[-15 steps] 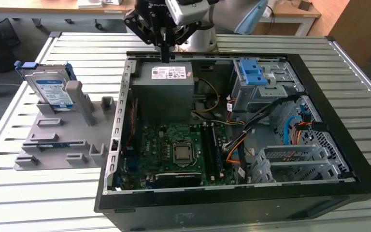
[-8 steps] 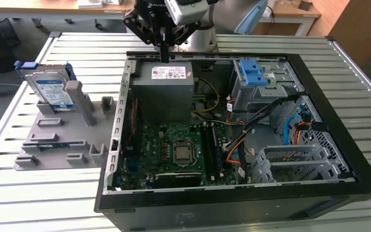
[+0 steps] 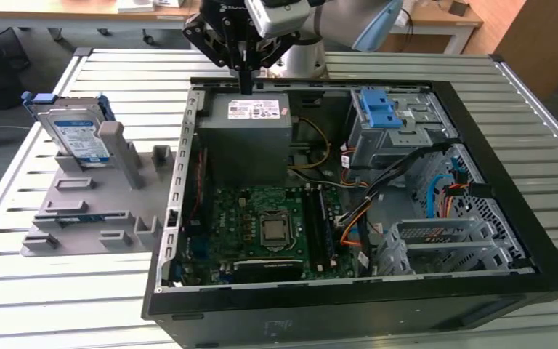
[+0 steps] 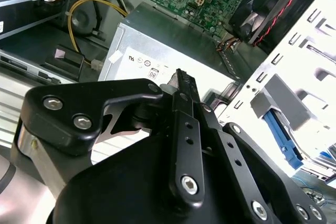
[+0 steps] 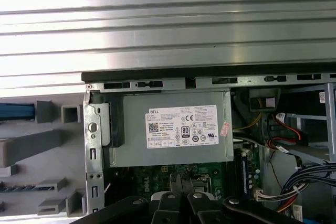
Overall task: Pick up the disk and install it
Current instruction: 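Reach for the disk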
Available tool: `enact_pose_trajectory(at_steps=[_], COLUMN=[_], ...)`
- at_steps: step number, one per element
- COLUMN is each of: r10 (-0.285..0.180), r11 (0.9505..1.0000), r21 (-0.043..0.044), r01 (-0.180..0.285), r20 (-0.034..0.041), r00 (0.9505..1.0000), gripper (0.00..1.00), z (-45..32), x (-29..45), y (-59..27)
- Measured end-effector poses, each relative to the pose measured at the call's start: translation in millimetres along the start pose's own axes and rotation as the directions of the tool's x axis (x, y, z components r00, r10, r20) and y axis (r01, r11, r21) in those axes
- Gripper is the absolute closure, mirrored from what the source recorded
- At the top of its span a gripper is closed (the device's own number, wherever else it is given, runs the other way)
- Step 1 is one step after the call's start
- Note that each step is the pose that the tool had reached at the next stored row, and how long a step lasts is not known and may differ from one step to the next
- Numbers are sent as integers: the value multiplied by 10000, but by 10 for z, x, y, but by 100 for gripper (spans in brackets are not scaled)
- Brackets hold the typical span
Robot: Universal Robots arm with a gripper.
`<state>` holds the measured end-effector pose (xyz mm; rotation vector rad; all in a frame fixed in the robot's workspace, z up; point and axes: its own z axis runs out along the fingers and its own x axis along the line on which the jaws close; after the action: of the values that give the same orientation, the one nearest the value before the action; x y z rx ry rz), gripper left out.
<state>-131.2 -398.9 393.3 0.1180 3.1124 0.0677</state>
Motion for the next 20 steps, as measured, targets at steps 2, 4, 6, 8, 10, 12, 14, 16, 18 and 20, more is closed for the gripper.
enact_pose_trajectory(at_steps=[2, 4, 6, 8, 10, 12, 14, 16, 18, 20], r10=[1, 0, 1, 0, 0, 0, 0, 0, 1, 0], r11=[10000, 10000, 10000, 10000, 10000, 10000, 10000, 10000, 10000, 10000], r21=[0, 0, 0, 1, 0, 1, 1, 1, 0, 0], r01=[-1, 0, -1, 0, 0, 0, 0, 0, -1, 0], r20=[0, 0, 0, -1, -1, -2, -3, -3, -3, -3], r00=[10000, 10000, 10000, 10000, 10000, 10000, 10000, 10000, 10000, 10000], gripper=[89, 89, 89, 89, 89, 89, 89, 89, 89, 89], z=[0, 0, 0, 1, 2, 2, 3, 3, 4, 5], x=[12, 26, 39, 51, 66, 77, 85, 91, 99, 105], y=[0, -1, -1, 0, 0, 1, 0, 1, 0, 0])
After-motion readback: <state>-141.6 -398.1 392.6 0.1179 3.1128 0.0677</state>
